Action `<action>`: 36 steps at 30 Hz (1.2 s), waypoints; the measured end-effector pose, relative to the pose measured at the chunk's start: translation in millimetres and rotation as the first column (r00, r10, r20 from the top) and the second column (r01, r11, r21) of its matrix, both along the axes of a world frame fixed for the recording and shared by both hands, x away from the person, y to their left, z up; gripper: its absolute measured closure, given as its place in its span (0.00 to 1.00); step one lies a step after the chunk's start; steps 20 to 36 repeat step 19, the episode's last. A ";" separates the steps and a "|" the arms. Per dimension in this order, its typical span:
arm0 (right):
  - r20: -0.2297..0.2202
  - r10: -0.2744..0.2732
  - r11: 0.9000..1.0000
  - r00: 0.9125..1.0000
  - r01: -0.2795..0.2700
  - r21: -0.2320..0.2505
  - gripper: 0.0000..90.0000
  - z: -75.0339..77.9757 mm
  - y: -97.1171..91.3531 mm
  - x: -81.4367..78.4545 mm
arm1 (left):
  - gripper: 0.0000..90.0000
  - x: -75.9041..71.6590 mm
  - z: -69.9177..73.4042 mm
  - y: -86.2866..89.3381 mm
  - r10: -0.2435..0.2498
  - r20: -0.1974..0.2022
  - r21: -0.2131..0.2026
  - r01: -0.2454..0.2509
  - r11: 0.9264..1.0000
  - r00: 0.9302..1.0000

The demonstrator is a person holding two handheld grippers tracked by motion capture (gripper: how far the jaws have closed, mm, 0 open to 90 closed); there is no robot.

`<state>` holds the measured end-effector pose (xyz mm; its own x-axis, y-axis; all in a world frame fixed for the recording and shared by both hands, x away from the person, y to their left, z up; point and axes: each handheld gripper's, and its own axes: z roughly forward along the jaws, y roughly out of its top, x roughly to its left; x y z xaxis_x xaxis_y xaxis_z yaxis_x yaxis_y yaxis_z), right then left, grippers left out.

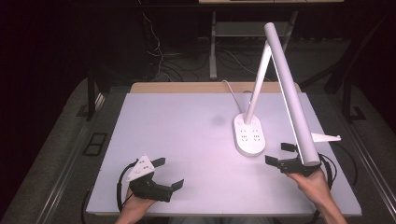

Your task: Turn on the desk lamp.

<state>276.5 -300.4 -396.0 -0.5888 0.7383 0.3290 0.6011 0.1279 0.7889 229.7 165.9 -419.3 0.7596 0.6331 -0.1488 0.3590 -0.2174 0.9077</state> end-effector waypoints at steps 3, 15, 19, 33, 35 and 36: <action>0.013 0.009 1.000 1.000 -0.009 0.002 0.00 -3.7 3.2 -6.6 | 0.00 -0.2 0.1 0.0 0.000 0.000 -0.001 0.000 1.000 1.000; 0.035 0.018 1.000 0.999 -0.018 0.006 0.00 -19.1 7.6 -31.2 | 0.00 0.0 0.1 0.1 0.000 -0.002 0.001 0.000 1.000 1.000; 0.027 0.014 1.000 1.000 -0.015 0.017 0.00 -25.5 6.8 -33.7 | 0.00 0.7 0.1 0.1 0.000 -0.001 0.002 0.000 1.000 1.000; 0.027 0.014 1.000 1.000 -0.015 0.017 0.00 -25.5 6.8 -33.7 | 0.00 0.7 0.1 0.1 0.000 -0.001 0.002 0.000 1.000 1.000; 0.027 0.014 1.000 1.000 -0.015 0.017 0.00 -25.5 6.8 -33.7 | 0.00 0.7 0.1 0.1 0.000 -0.001 0.002 0.000 1.000 1.000; 0.027 0.014 1.000 1.000 -0.015 0.017 0.00 -25.5 6.8 -33.7 | 0.00 0.7 0.1 0.1 0.000 -0.001 0.002 0.000 1.000 1.000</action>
